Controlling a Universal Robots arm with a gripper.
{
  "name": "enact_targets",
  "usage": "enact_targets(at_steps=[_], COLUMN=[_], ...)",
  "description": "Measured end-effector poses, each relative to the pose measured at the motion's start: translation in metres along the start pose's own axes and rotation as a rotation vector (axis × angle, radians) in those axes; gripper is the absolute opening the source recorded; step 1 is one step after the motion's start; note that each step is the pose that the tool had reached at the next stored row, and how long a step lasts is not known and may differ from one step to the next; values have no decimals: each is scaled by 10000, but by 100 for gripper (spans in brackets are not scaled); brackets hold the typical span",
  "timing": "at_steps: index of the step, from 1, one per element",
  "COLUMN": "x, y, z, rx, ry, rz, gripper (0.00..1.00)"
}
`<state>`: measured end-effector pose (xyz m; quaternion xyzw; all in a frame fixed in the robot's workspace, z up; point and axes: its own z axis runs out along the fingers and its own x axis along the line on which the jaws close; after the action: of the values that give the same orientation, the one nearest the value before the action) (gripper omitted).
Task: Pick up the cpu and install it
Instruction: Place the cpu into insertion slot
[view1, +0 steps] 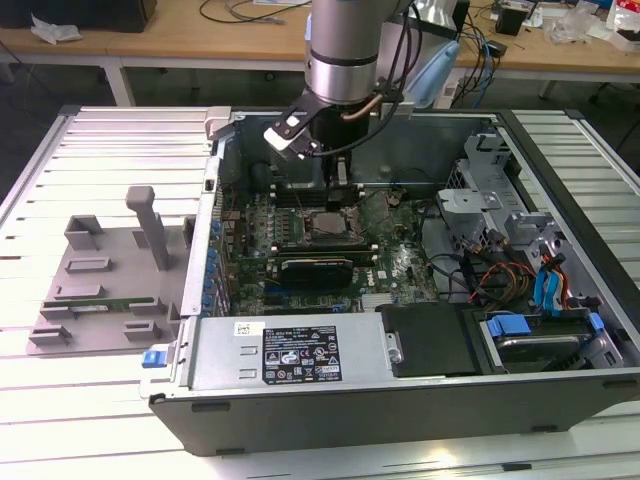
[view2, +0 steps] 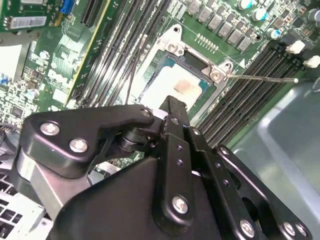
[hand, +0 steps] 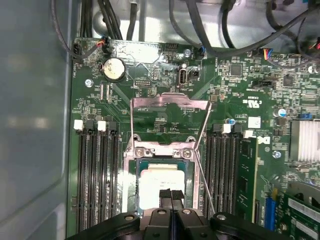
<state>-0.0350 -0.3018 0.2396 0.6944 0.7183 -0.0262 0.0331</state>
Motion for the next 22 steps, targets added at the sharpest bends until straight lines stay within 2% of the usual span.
enact_targets(at_steps=[2,9,22], x=[-4,-8,-20], y=[0,1,2], z=[-48,-94,-235], rx=[0,0,0], ry=[0,0,0], rz=[1,0,0], gripper=[11,11,11])
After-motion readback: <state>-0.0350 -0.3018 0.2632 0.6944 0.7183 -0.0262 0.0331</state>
